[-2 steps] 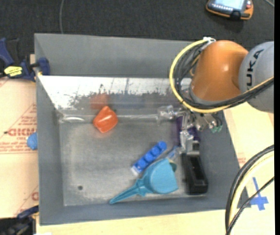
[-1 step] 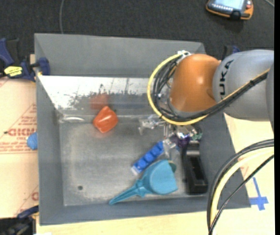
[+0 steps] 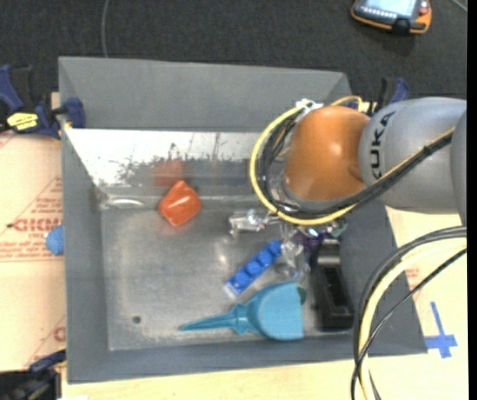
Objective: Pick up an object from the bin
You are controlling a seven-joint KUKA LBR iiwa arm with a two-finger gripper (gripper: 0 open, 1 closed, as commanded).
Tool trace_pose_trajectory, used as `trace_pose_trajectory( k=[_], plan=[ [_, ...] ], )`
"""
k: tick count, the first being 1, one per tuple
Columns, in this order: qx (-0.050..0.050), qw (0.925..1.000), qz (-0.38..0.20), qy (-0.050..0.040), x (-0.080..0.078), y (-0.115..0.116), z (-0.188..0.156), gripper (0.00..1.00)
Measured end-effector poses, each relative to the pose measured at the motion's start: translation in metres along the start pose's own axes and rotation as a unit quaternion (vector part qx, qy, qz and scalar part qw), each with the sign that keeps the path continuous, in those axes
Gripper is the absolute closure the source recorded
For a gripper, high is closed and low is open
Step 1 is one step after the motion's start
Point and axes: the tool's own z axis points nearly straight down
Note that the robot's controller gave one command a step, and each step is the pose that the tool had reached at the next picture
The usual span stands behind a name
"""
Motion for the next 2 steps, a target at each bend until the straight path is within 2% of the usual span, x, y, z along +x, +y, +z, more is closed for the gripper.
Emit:
trace_pose_trajectory(
  k=[1,2],
  plan=[
    [-0.003,0.9945,0.105,0.0022,-0.0204,0.0164,0.0003,1.0],
    [-0.003,0.9945,0.105,0.0022,-0.0203,0.0163,0.0001,1.0]
  ],
)
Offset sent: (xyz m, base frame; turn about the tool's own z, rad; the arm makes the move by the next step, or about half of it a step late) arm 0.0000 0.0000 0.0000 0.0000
